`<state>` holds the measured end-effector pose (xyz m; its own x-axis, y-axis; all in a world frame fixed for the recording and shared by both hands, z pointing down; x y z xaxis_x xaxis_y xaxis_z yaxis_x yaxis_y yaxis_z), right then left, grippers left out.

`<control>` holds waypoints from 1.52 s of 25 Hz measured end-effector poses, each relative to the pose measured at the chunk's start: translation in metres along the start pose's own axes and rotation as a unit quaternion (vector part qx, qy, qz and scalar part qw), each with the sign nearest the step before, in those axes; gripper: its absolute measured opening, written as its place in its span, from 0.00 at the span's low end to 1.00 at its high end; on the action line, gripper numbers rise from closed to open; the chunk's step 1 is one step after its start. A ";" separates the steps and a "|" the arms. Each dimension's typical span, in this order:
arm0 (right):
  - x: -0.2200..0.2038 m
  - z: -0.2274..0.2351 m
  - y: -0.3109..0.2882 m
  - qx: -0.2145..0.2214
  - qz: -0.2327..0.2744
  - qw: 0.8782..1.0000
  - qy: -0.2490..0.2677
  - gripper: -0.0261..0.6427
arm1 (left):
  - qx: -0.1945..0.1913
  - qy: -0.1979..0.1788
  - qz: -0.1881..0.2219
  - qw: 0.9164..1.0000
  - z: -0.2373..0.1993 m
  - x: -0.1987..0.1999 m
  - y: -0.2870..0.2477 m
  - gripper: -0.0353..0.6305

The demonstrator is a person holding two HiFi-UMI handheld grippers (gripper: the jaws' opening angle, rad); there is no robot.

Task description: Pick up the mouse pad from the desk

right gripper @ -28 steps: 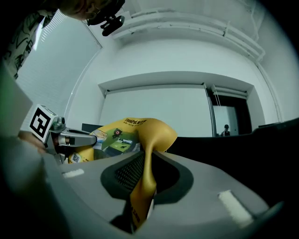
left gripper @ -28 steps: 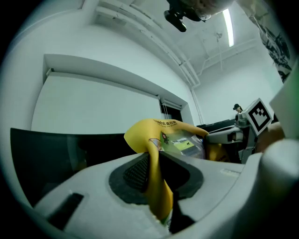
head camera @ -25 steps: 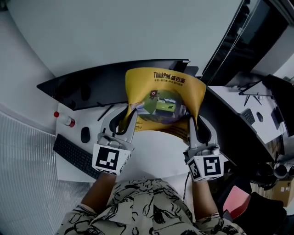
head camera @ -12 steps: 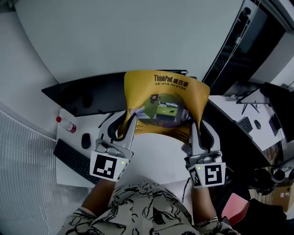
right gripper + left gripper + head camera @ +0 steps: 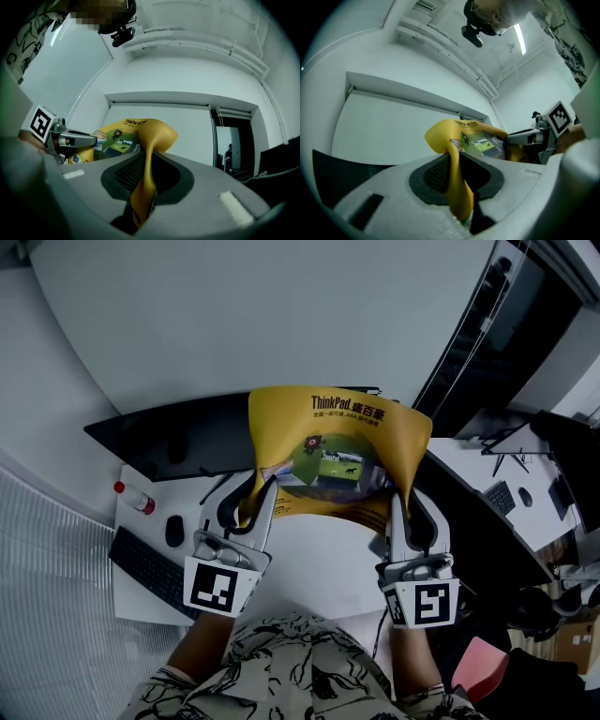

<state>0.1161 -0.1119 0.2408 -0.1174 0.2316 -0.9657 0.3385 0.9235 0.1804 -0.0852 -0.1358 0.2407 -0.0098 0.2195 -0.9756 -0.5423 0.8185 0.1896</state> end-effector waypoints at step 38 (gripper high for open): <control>-0.006 0.000 -0.003 -0.002 -0.013 1.000 0.005 0.13 | 0.005 0.001 -0.007 1.000 0.000 -0.010 -0.001 0.17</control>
Point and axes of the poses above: the fingertips, and each gripper's own axes: y backward along the fingers, z to its right, x out of its top, the point moved 2 cm from there along y, backward along the fingers, and after that the axes turned 2 degrees about y, right-handed, at the moved point
